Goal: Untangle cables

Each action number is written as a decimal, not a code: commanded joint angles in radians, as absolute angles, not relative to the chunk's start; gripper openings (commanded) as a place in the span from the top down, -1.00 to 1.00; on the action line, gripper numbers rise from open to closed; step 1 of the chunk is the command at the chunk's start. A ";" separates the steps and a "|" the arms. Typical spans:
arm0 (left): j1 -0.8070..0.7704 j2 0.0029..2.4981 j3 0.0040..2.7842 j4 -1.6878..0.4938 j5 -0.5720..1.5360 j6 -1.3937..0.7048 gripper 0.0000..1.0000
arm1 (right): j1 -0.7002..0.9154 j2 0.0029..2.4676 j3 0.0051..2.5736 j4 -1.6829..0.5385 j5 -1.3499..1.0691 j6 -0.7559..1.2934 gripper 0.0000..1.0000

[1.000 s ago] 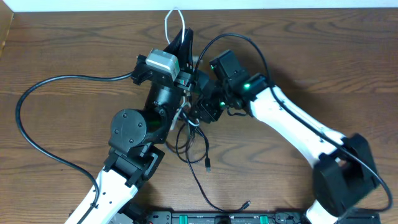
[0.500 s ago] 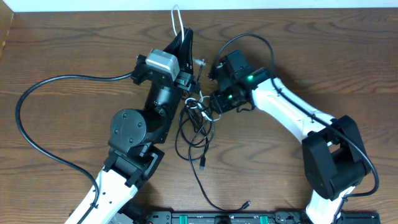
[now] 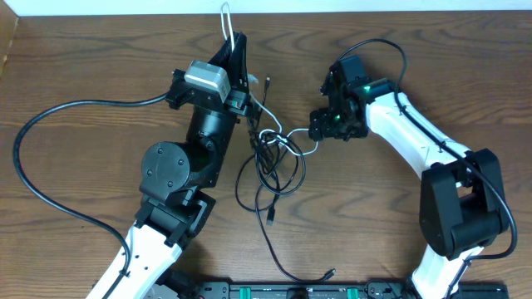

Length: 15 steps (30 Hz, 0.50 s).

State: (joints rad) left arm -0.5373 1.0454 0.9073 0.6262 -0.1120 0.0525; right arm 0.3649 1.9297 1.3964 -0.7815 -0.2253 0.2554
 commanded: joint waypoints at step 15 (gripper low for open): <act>-0.531 1.045 0.910 0.810 -0.124 -0.003 0.85 | 0.257 1.928 1.394 -0.444 -0.945 0.141 -0.98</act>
